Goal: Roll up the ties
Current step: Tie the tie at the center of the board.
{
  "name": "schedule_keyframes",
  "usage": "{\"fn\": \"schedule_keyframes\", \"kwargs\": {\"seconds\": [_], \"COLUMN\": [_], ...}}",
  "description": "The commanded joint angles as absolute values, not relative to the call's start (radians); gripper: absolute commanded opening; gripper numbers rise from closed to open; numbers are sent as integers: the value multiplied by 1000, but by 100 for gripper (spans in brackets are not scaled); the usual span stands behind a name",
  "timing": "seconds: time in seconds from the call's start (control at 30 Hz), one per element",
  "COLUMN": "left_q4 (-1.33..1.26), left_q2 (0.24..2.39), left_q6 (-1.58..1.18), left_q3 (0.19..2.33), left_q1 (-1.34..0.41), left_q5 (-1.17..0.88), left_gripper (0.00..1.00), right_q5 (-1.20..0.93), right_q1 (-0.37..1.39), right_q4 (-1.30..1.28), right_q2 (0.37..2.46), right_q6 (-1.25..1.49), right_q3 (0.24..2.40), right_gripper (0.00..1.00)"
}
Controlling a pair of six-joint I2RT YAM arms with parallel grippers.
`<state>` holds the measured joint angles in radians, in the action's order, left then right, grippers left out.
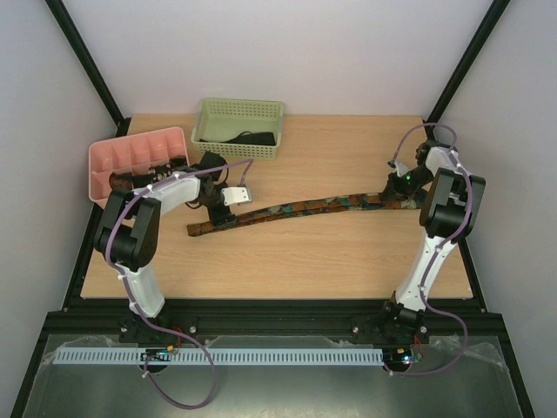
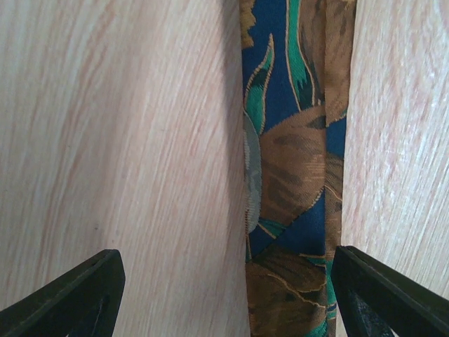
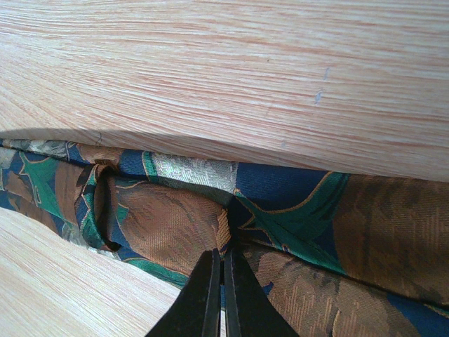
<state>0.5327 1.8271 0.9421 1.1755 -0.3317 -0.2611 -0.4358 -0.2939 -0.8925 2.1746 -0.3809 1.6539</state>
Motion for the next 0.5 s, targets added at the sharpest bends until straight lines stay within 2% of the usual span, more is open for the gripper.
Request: {"fn": "schedule_keyframes", "kwargs": {"seconds": [0.0,0.47], "left_q4": [540,549], "left_q2": [1841,1841], "left_q6": [978,1020], "left_q3": [1144,1105], "left_q1": [-335,-314], "left_q5": [-243,-176], "left_gripper": [84,83], "right_q5": [-425,-372], "right_q1": [-291,-315], "right_q4": [-931,-951], "right_q2": [2132,2115], "right_q6": [-374,-403], "right_q3": [1657,1679], "right_gripper": [1,1]}}
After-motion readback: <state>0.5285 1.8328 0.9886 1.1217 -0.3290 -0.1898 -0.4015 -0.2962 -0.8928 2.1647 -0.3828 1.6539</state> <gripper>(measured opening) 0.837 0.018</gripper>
